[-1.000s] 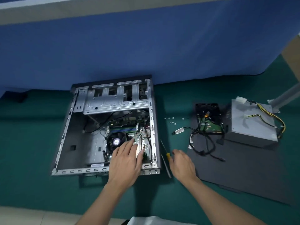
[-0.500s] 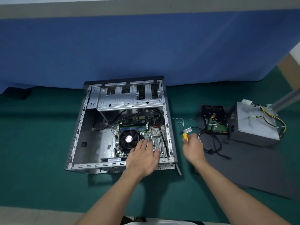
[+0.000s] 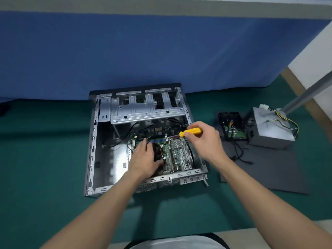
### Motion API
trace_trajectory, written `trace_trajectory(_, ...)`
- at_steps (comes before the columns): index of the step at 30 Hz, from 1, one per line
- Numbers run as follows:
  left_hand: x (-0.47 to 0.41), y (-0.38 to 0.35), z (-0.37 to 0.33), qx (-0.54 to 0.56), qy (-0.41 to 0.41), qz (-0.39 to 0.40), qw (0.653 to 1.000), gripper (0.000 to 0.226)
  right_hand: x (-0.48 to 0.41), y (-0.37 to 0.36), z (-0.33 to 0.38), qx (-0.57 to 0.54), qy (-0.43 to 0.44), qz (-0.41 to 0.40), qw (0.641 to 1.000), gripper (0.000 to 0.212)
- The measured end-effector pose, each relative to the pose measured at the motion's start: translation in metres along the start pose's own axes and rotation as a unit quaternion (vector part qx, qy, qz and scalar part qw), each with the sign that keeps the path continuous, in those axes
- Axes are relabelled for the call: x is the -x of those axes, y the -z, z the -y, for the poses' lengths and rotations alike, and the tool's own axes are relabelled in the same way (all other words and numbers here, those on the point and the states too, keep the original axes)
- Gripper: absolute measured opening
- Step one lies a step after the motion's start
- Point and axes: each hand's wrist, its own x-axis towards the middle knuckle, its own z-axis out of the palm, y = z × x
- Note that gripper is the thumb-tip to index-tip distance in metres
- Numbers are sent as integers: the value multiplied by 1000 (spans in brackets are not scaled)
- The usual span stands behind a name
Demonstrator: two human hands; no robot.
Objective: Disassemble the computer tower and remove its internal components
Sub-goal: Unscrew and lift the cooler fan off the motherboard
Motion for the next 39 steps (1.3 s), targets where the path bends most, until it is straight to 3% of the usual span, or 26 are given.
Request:
trace_trajectory(8, -26, -8, -2, -46, -13, 49, 998, 103, -28, -33, -8, 192, 187, 62, 961, 20)
trace_trajectory(14, -43, -14, 4, -102, -61, 82, 989, 109, -52, -41, -11, 177, 262, 68, 946, 22)
trace_trajectory(20, -61, -23, 15, -191, -112, 57, 974, 99, -66, -51, -17, 167, 277, 98, 941, 22)
trace_trajectory(25, -67, -33, 19, -259, -152, -27, 954, 94, -68, -57, -21, 131, 270, 78, 951, 22)
trace_trajectory(31, -72, -34, 23, -248, -192, -72, 947, 72, -72, -59, -25, 125, 255, 73, 956, 22)
trace_trajectory(39, -72, -36, 22, -239, -178, -63, 953, 70, -72, -61, -24, 139, 253, 75, 954, 20)
